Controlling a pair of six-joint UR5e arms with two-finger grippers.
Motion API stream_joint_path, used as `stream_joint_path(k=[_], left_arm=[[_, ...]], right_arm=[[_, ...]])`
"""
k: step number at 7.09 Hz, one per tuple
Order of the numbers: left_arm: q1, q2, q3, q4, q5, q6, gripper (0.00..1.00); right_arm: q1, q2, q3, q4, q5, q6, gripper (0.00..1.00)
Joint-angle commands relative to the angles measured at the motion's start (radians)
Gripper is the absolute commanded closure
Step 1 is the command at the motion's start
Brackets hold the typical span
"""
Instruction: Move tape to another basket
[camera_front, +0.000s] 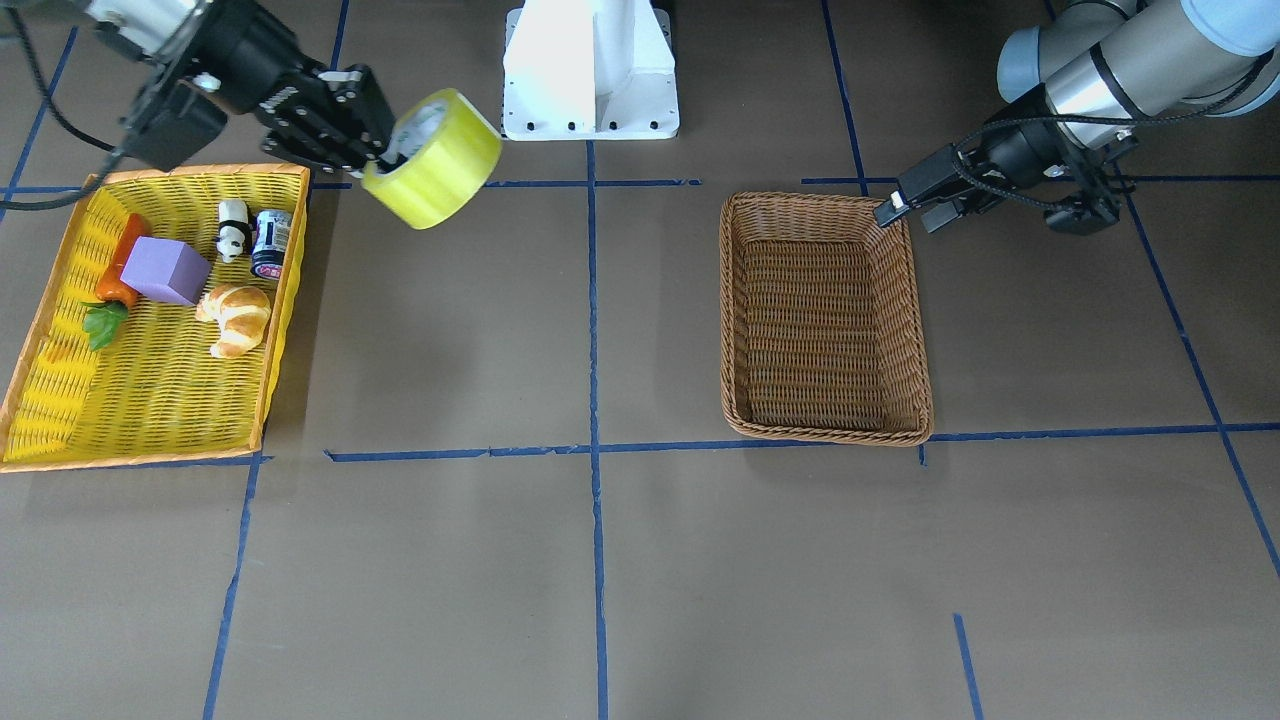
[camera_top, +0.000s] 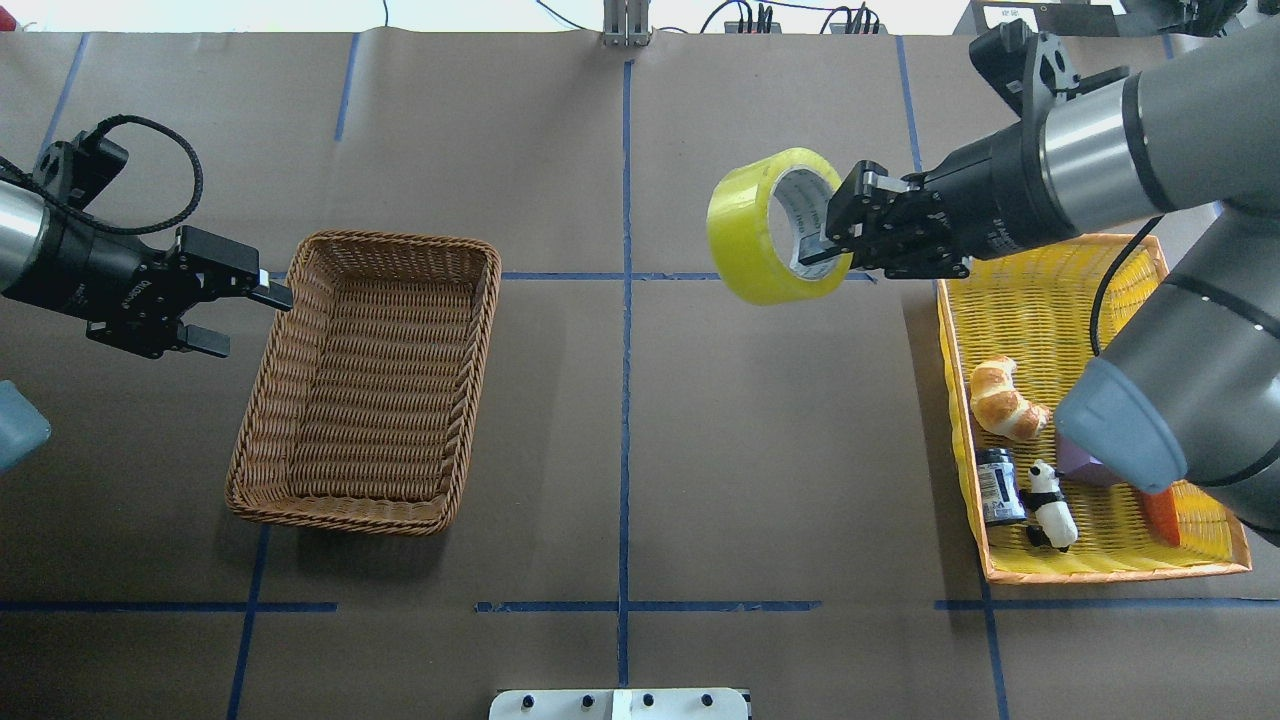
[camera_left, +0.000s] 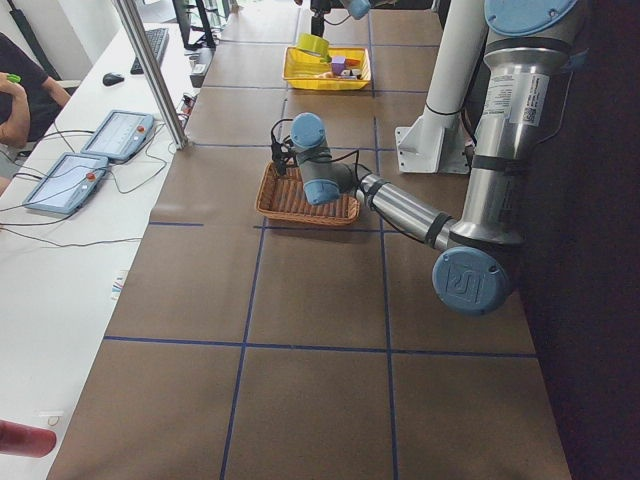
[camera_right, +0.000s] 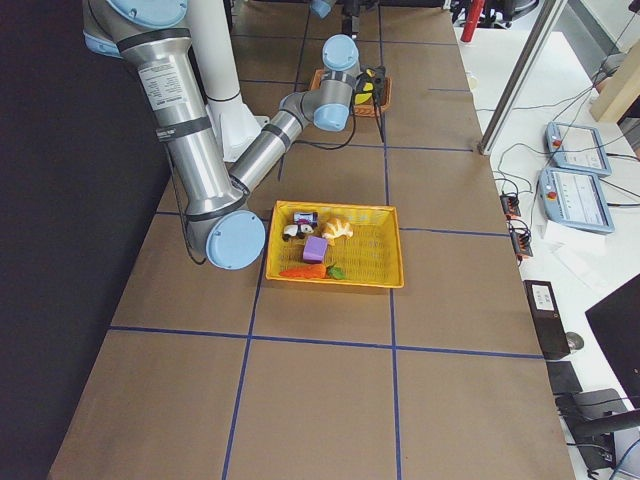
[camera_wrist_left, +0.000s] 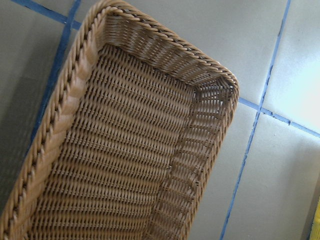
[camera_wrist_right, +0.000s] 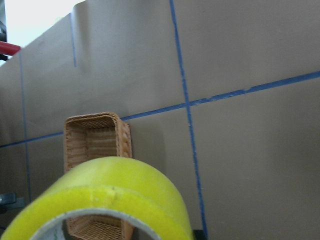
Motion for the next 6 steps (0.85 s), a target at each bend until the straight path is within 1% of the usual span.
stream_joint_path(k=[1, 2, 3, 4, 5, 6], left_arm=[[0.003, -0.013, -0.013, -0.002, -0.004, -0.021, 0.00], [0.009, -0.024, -0.023, -0.052, -0.003, -0.086, 0.00], [0.019, -0.026, -0.010, -0.222, 0.000, -0.208, 0.00], [0.051, -0.029, -0.007, -0.364, 0.002, -0.321, 0.00], [0.073, -0.068, -0.008, -0.424, 0.005, -0.417, 0.00], [0.117, -0.114, -0.011, -0.488, 0.082, -0.526, 0.00]], right_arm=[[-0.079, -0.024, -0.056, 0.258, -0.074, 0.151, 0.99], [-0.117, -0.045, -0.057, 0.353, -0.135, 0.204, 0.99], [-0.161, -0.085, -0.081, 0.493, -0.201, 0.238, 0.99], [-0.186, -0.087, -0.145, 0.651, -0.232, 0.290, 0.99], [-0.203, -0.087, -0.190, 0.783, -0.238, 0.341, 0.99], [-0.221, -0.086, -0.198, 0.829, -0.239, 0.364, 0.99]])
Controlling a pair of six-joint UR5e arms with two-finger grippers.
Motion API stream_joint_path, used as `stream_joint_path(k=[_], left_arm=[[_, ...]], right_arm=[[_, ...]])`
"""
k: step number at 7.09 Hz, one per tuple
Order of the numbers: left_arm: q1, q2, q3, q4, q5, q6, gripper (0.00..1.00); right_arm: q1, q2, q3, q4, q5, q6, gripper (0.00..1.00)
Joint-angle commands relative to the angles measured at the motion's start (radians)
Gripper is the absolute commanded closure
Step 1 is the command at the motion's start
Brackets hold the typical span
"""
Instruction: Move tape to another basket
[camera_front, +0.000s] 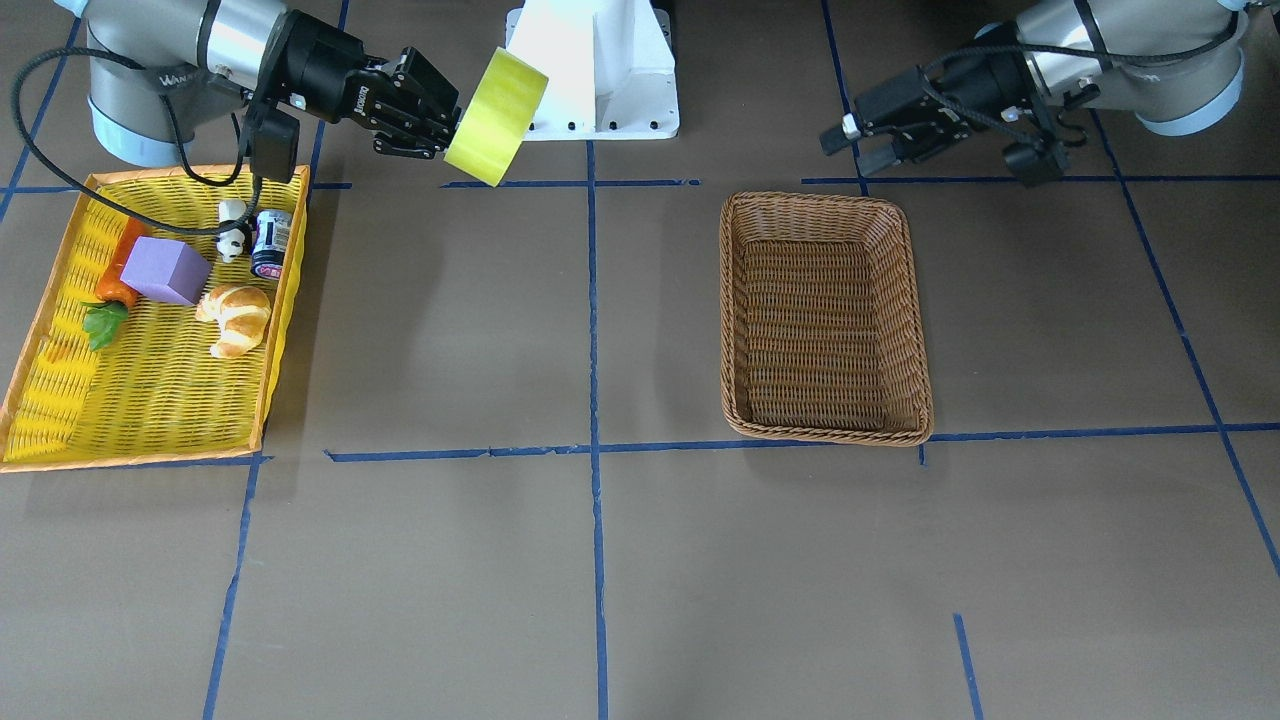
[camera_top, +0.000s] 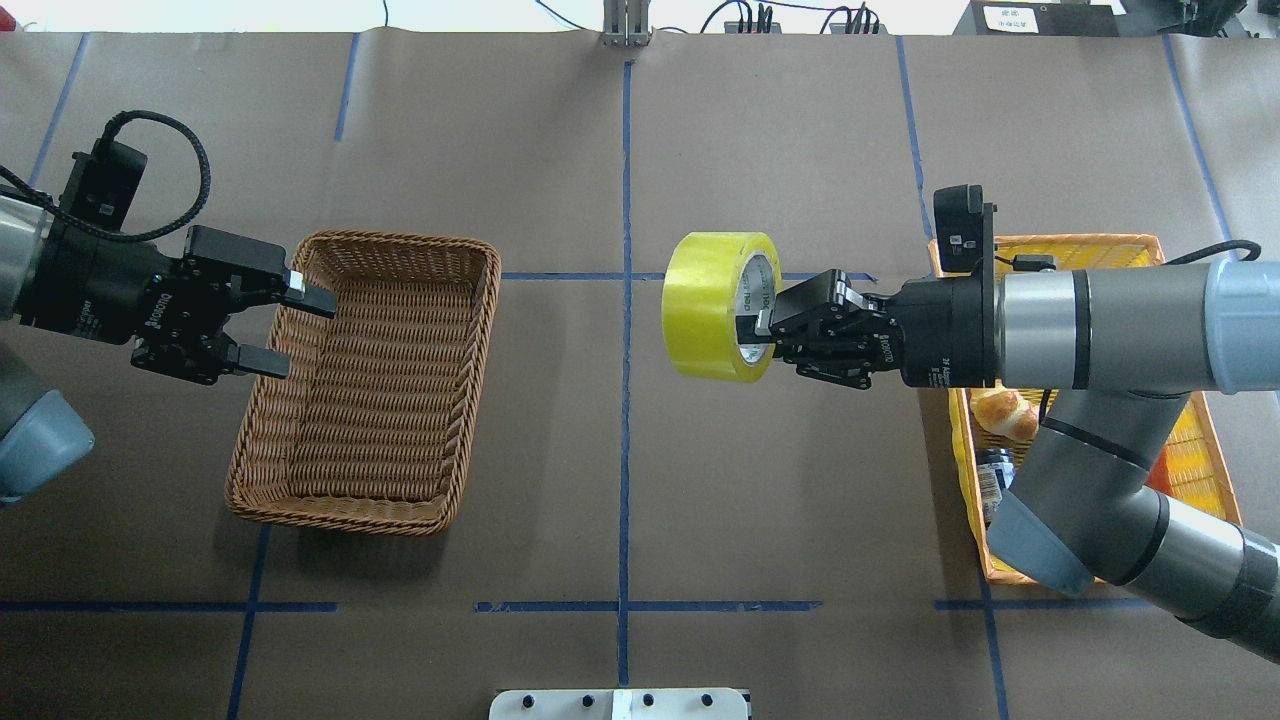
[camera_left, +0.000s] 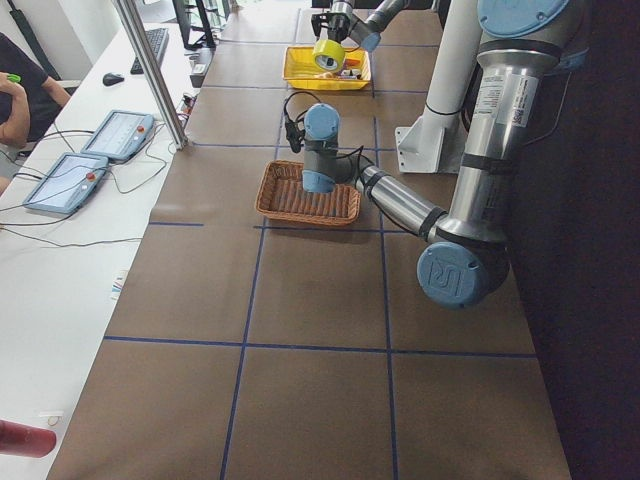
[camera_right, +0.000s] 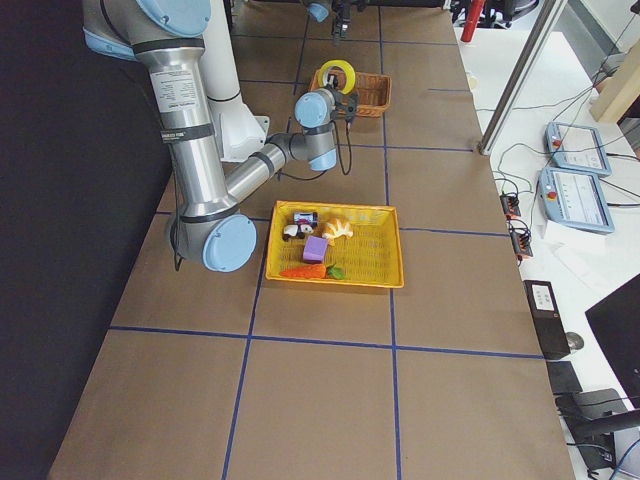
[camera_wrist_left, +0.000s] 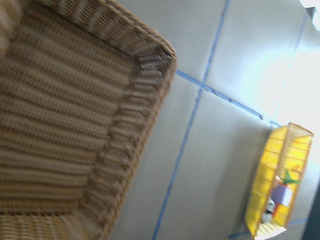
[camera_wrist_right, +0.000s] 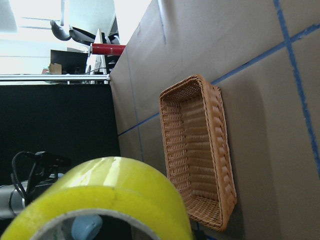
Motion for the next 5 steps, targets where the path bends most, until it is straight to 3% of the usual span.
stream_joint_path(k=[1, 3, 5], left_arm=[[0.137, -0.054, 0.000, -0.222, 0.208, -0.234, 0.00], [0.252, -0.062, -0.012, -0.350, 0.357, -0.331, 0.00], [0.265, -0.138, 0.003, -0.395, 0.444, -0.506, 0.00]], right_arm=[[-0.055, 0.010, -0.022, 0.102, -0.008, 0.053, 0.99], [-0.086, 0.015, -0.013, 0.155, -0.008, 0.078, 0.99], [-0.147, 0.019, -0.015, 0.199, -0.017, 0.084, 0.99]])
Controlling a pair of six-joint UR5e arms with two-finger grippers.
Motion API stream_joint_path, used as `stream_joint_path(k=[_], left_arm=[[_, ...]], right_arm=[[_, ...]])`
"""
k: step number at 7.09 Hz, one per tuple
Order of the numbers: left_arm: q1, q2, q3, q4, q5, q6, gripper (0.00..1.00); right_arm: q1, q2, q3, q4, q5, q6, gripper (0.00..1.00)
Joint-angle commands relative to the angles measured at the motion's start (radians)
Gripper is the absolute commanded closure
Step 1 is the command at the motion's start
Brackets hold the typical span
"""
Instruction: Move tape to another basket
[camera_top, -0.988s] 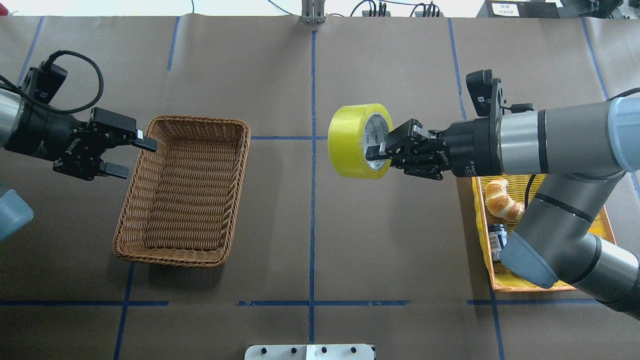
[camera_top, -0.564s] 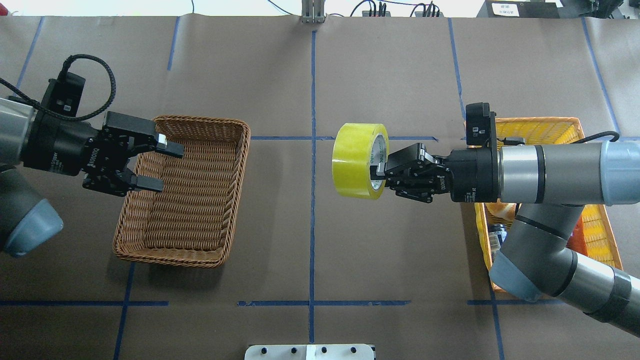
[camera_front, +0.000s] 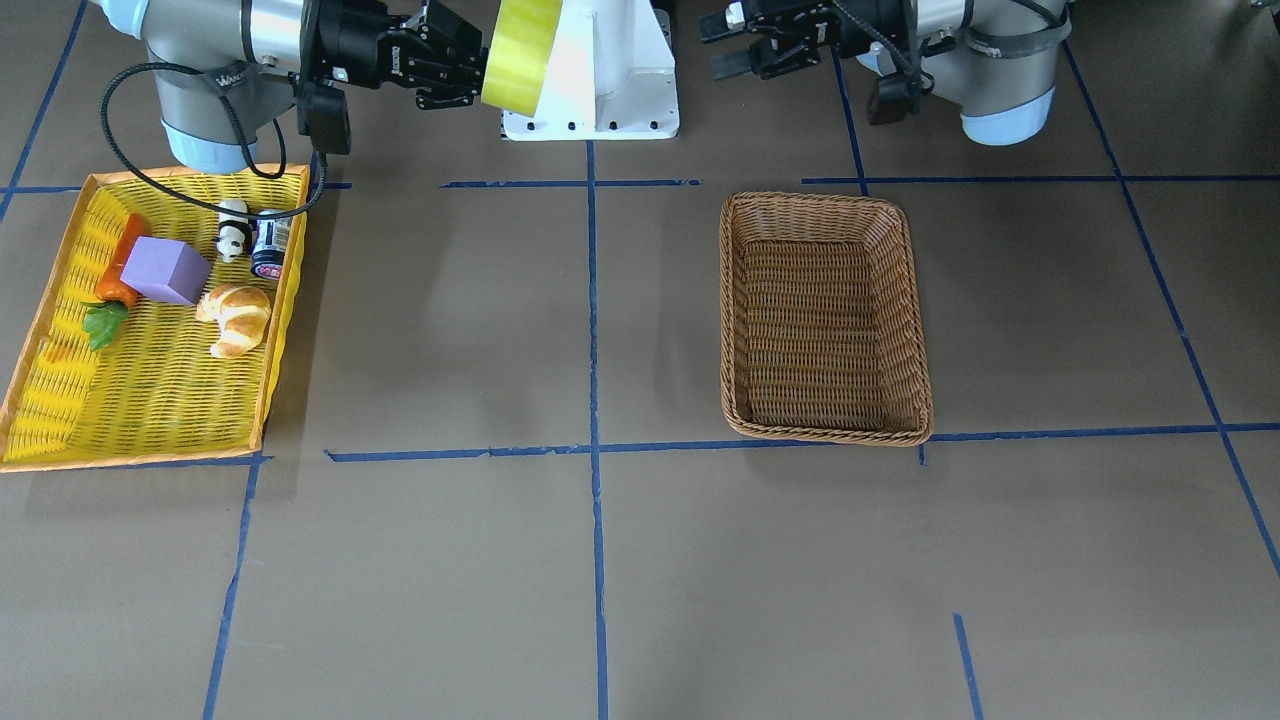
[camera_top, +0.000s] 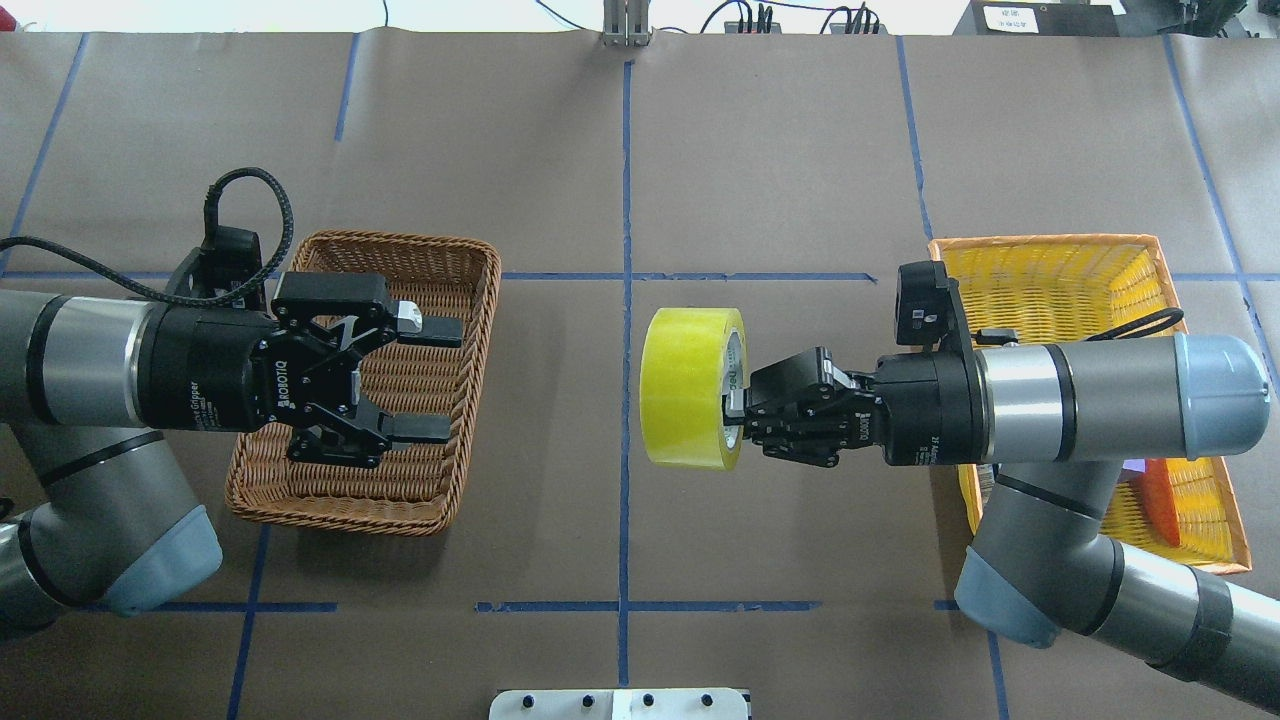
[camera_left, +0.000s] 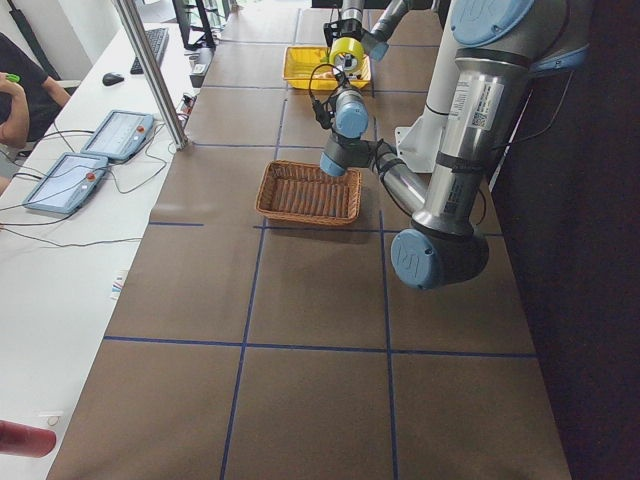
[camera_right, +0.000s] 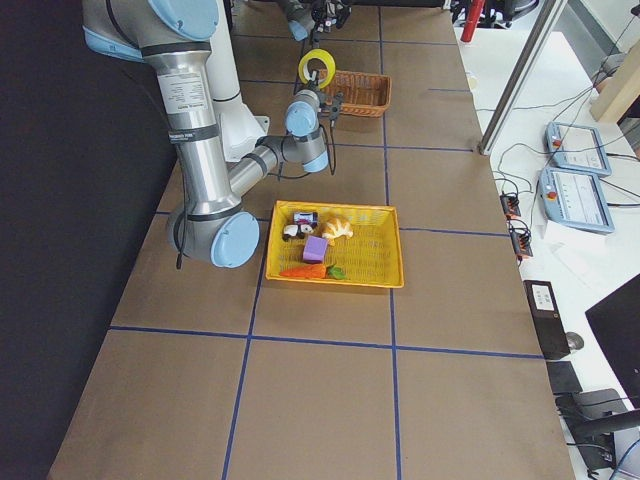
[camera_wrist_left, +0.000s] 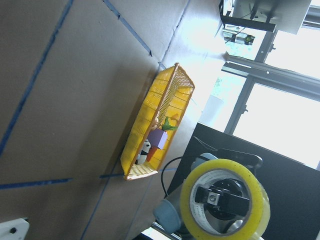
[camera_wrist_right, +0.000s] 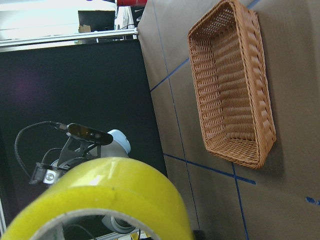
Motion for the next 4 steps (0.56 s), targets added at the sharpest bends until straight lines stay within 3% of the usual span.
stream_joint_path(k=[1, 2, 4], left_arm=[[0.053, -0.042, 0.003, -0.076, 0.123, -0.102, 0.00], [0.087, -0.043, -0.004, -0.096, 0.175, -0.102, 0.00], [0.138, -0.068, 0.016, -0.096, 0.193, -0.101, 0.00]], right_arm=[[-0.066, 0.025, -0.001, 0.021, -0.029, 0.005, 0.99], [-0.109, 0.033, 0.001, 0.028, -0.079, 0.003, 0.99], [-0.160, 0.033, -0.007, 0.084, -0.132, 0.005, 0.99]])
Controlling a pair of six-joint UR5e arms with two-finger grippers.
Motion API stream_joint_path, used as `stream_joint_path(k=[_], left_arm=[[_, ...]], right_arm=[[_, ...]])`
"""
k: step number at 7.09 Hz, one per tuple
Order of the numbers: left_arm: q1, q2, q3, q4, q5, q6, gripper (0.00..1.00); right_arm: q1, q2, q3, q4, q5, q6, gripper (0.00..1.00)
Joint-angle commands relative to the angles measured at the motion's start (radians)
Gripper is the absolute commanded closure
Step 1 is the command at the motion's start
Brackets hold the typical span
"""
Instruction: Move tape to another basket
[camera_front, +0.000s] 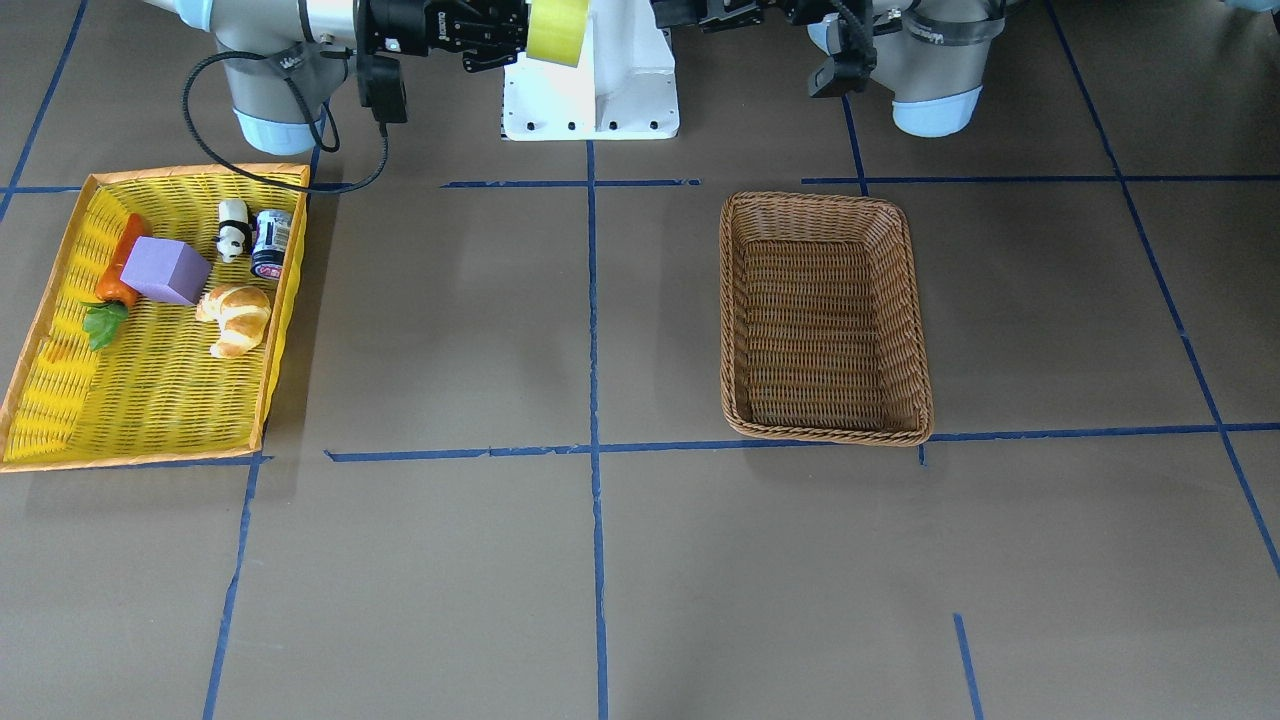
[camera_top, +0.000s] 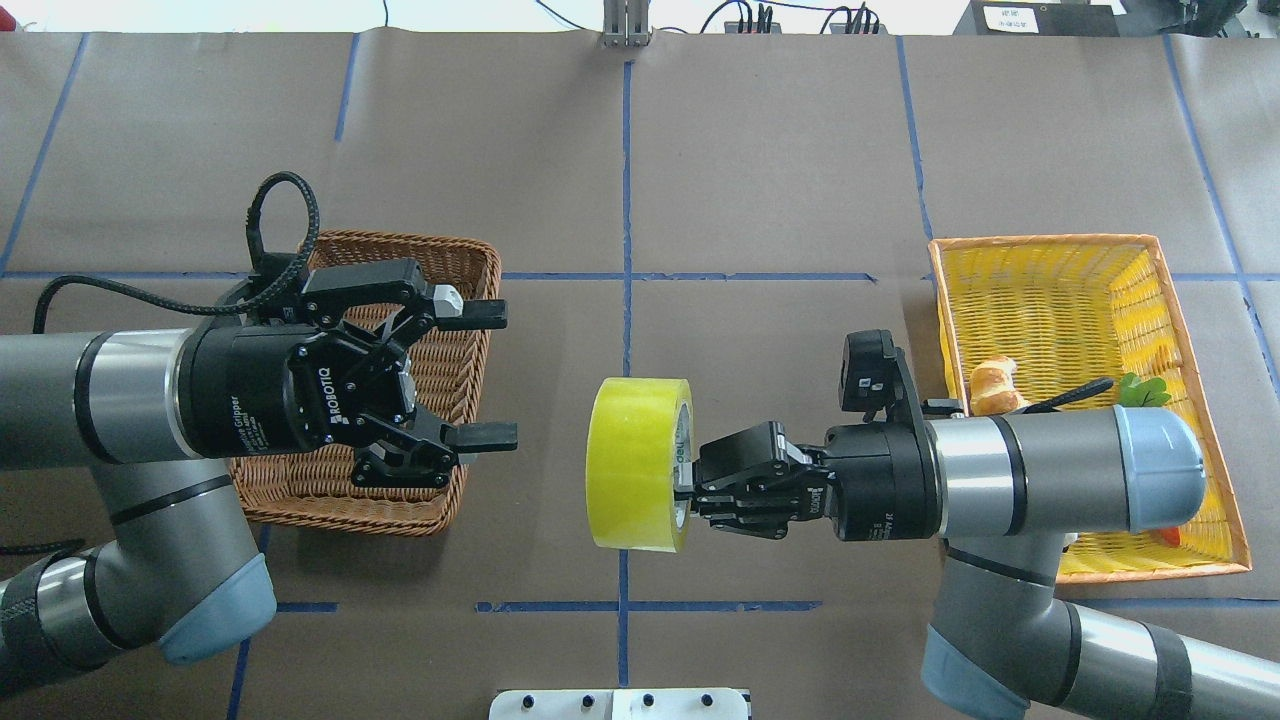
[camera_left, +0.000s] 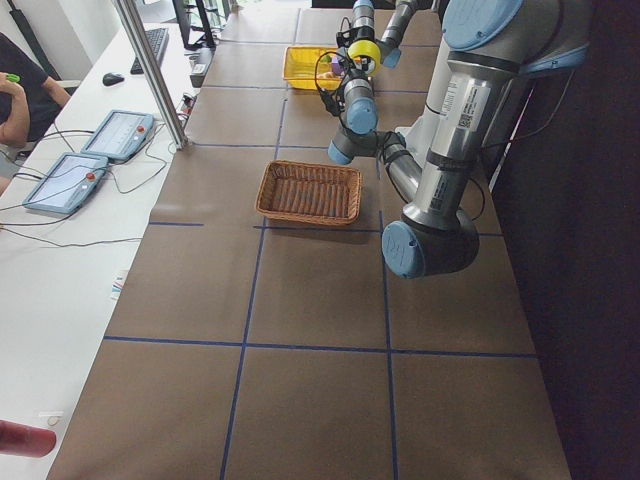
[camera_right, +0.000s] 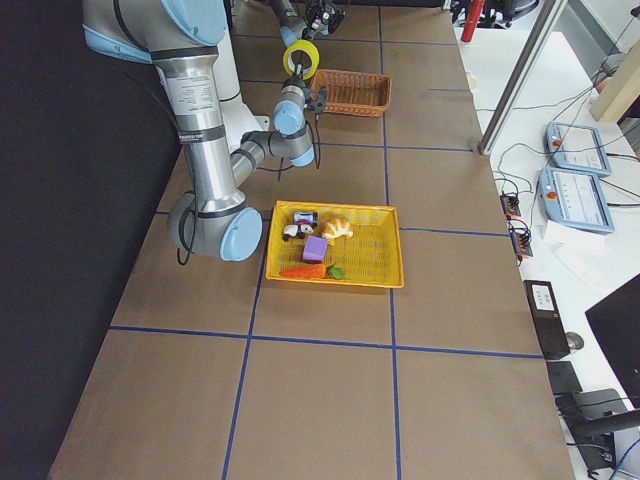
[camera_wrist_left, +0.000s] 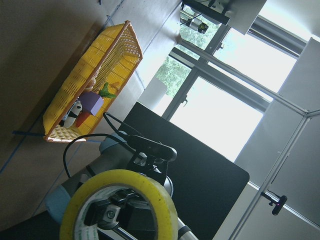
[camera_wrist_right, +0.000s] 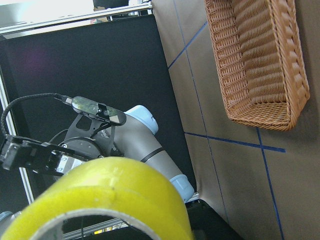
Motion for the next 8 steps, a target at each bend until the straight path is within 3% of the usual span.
stream_joint_path(k=[1, 8], left_arm=[[0.043, -0.018, 0.007, -0.003, 0.016, -0.001, 0.00], [0.132, -0.093, 0.048, 0.005, 0.075, 0.002, 0.01]], right_arm=[[-0.030, 0.002, -0.005, 0.022, -0.027, 0.000, 0.99], [-0.084, 0.008, -0.018, 0.022, -0.077, -0.003, 0.99]])
